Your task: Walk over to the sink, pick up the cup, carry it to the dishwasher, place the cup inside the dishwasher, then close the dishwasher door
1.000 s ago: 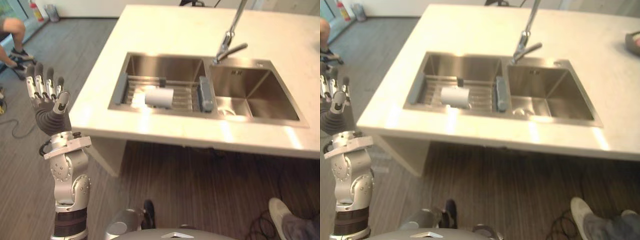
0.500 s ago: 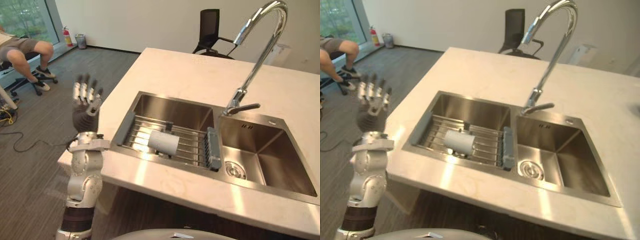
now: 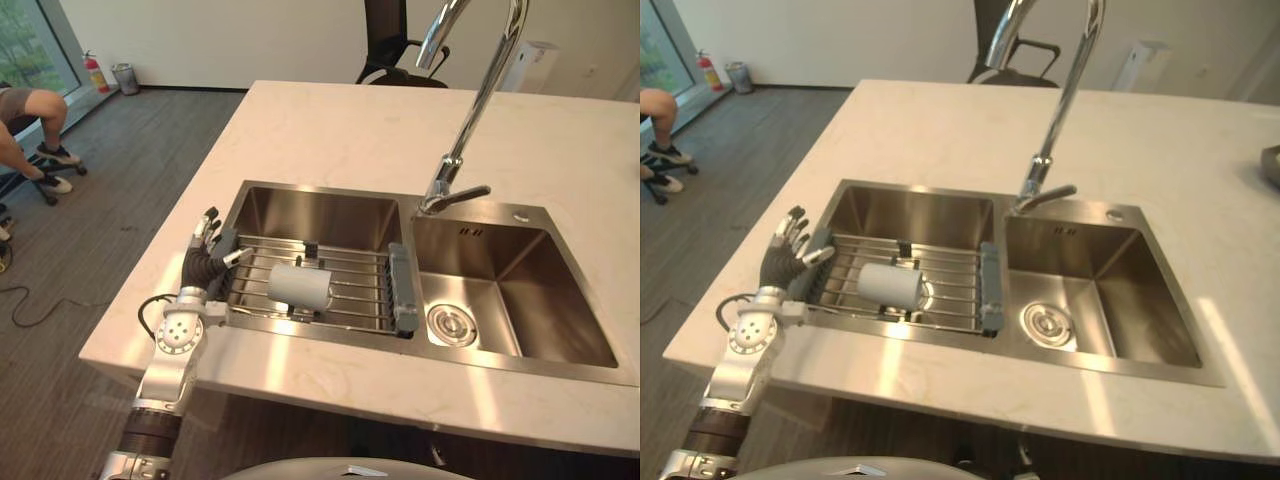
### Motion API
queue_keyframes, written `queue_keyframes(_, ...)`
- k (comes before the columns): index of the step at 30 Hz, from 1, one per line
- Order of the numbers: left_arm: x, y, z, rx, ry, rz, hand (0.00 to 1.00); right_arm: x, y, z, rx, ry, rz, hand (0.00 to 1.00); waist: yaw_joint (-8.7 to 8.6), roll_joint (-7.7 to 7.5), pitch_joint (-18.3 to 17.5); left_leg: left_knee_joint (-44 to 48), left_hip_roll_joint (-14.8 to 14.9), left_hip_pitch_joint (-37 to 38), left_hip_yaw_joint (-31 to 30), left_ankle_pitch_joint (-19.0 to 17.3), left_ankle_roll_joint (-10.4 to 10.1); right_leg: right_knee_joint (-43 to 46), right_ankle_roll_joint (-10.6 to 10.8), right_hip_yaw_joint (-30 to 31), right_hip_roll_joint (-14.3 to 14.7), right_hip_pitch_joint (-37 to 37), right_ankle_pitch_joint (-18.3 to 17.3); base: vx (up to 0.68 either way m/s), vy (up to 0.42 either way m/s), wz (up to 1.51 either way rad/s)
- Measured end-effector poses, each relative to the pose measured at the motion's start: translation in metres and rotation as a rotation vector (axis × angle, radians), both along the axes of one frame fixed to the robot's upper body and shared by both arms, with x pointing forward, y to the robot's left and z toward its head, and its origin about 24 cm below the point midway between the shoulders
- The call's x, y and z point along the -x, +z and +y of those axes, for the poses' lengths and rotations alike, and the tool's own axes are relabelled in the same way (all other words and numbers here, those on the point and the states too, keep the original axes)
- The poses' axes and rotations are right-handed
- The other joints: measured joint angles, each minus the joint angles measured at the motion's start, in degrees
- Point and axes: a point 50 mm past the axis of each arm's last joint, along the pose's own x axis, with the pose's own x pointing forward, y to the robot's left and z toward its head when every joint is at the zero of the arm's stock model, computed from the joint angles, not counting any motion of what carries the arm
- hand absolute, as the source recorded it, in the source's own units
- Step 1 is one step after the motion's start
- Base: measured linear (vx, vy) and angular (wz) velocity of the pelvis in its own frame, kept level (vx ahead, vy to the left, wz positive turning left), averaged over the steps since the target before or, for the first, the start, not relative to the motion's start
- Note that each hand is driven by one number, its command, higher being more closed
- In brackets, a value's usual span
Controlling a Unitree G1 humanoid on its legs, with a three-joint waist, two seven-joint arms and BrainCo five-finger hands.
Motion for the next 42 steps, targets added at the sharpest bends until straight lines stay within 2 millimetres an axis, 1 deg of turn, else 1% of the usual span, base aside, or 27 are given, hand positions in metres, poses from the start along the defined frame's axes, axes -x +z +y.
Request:
queue_keyframes(1, 0.0, 0.001, 0.001, -0.044, 0.005, -0.007, 0.0, 0.0, 0.0, 0.0, 0.0, 0.002, -0.004, 0.0, -0.09, 0.03, 0.0, 0.0, 0.1, 0.0, 0.0, 0.0, -0.1, 0.0, 0.0, 0.0, 0.1, 0.0, 0.0, 0.0, -0.035, -0.06)
queue_keyframes(3, 0.001, 0.002, 0.0, -0.199, 0.004, -0.029, 0.0, -0.005, 0.002, -0.002, 0.011, 0.022, -0.019, 0.0, -0.32, 0.13, -0.1, -0.4, 0.5, 0.1, 0.2, 0.3, -0.4, 0.0, 0.0, 0.0, 0.5, -0.4, 0.0, 0.0, -0.038, -0.05)
queue_keyframes(4, 0.001, 0.002, -0.001, -0.221, -0.001, -0.032, 0.0, -0.006, 0.002, -0.003, 0.013, 0.024, -0.024, 0.0, -0.36, 0.35, -0.1, -0.8, 0.5, 0.1, 0.2, 0.5, -0.6, 0.0, 0.0, 0.0, 0.5, -0.5, 0.0, 0.01, -0.034, -0.02)
queue_keyframes(6, 0.002, 0.001, -0.008, -0.282, -0.023, -0.044, 0.0, -0.008, 0.004, -0.007, 0.018, 0.029, -0.028, 0.0, -0.64, 1.48, 0.0, -2.0, 0.6, 0.5, 0.1, 1.6, -0.6, 0.0, -0.1, -0.1, 0.7, -1.3, -0.1, 0.03, -0.031, 0.0)
queue_keyframes(8, 0.002, 0.001, -0.011, -0.322, -0.032, -0.06, 0.0, -0.009, 0.005, -0.01, 0.027, 0.041, -0.029, 0.0, -0.72, 1.84, 0.0, -2.1, 0.8, 0.4, 0.0, 1.7, -0.7, 0.0, -0.1, -0.2, 0.9, -1.4, -0.1, 0.04, -0.028, -0.01)
queue_keyframes(12, 0.002, 0.006, -0.028, -0.432, -0.121, -0.135, 0.0, -0.013, 0.005, -0.009, 0.026, 0.054, -0.037, 0.0, -0.86, 1.26, 0.3, -2.1, 1.1, 0.6, -0.1, 1.7, -0.9, 0.0, -0.1, -0.4, 1.2, -1.3, -0.1, 0.01, -0.008, 0.0)
queue_keyframes(16, 0.006, 0.001, -0.043, -0.527, -0.212, -0.151, 0.0, -0.011, 0.005, -0.009, 0.025, 0.053, -0.032, 0.0, -1.67, 0.74, 0.6, -2.2, 1.1, 0.6, -0.1, 1.8, -0.9, 0.0, -0.1, -0.3, 1.1, -1.4, -0.1, 0.0, 0.0, 0.0)
queue_keyframes(18, 0.01, -0.005, -0.054, -0.621, -0.285, -0.15, 0.0, -0.01, 0.005, -0.009, 0.025, 0.054, -0.034, 0.0, -2.21, 0.61, 0.7, -2.4, 1.1, 0.5, 0.1, 1.9, -0.9, 0.0, -0.1, -0.2, 1.2, -1.6, -0.1, -0.01, -0.007, -0.05)
queue_keyframes(21, 0.009, -0.019, -0.061, -0.74, -0.376, -0.11, 0.0, -0.01, 0.005, -0.01, 0.025, 0.055, -0.035, 0.0, -2.86, 0.63, 0.7, -3.1, 1.1, 0.5, 0.3, 2.2, -1.0, 0.0, -0.1, 0.0, 1.4, -2.1, 0.0, 0.0, -0.009, -0.04)
queue_keyframes(24, 0.012, -0.026, -0.059, -0.807, -0.41, -0.086, 0.0, -0.01, 0.006, -0.014, 0.032, 0.057, -0.032, 0.0, -3.52, 0.7, 0.8, -3.4, 1.1, 0.5, 0.9, 2.2, -1.0, 0.0, -0.1, 0.6, 1.5, -2.5, 0.0, 0.02, 0.003, -0.1)
queue_keyframes(29, 0.009, -0.029, -0.058, -0.853, -0.396, -0.069, 0.0, -0.008, 0.007, -0.02, 0.045, 0.054, -0.027, 0.0, -3.52, 0.78, 0.8, -3.7, 1.0, 0.8, 1.5, 2.2, -1.0, 0.0, -0.1, 1.2, 1.5, -2.7, 0.0, 0.01, 0.01, -0.06)
queue_keyframes(34, 0.006, -0.031, -0.053, -0.879, -0.302, -0.074, 0.0, -0.009, 0.006, -0.019, 0.031, 0.071, -0.038, 0.0, -3.71, 0.84, 1.0, -3.6, 1.0, 0.8, 1.6, 2.2, -1.0, 0.0, -0.3, 1.4, 1.5, -2.7, 0.2, -0.02, -0.009, -0.01)
queue_keyframes(35, 0.006, -0.031, -0.053, -0.887, -0.294, -0.074, 0.0, -0.009, 0.006, -0.02, 0.03, 0.072, -0.037, 0.0, -3.74, 0.65, 1.2, -3.5, 1.0, 0.8, 1.6, 2.2, -1.0, 0.0, -0.3, 1.4, 1.5, -2.7, 0.2, -0.04, -0.016, -0.02)
queue_keyframes(38, 0.003, -0.034, -0.052, -0.908, -0.257, -0.062, 0.0, -0.008, 0.007, -0.022, 0.028, 0.078, -0.033, 0.0, -3.88, 1.02, 1.4, -3.4, 1.0, 0.8, 1.7, 2.1, -1.4, 0.0, -0.2, 1.5, 1.5, -2.8, 0.1, -0.05, -0.018, -0.02)
queue_keyframes(42, 0.0, -0.039, -0.046, -0.938, -0.219, -0.02, 0.0, -0.007, 0.007, -0.022, 0.033, 0.105, -0.023, 0.0, -4.85, 1.24, 1.5, -3.1, 1.1, 0.7, 1.6, 2.0, -1.6, 0.0, -0.1, 1.7, 1.6, -2.7, 0.0, -0.04, -0.023, 0.0)
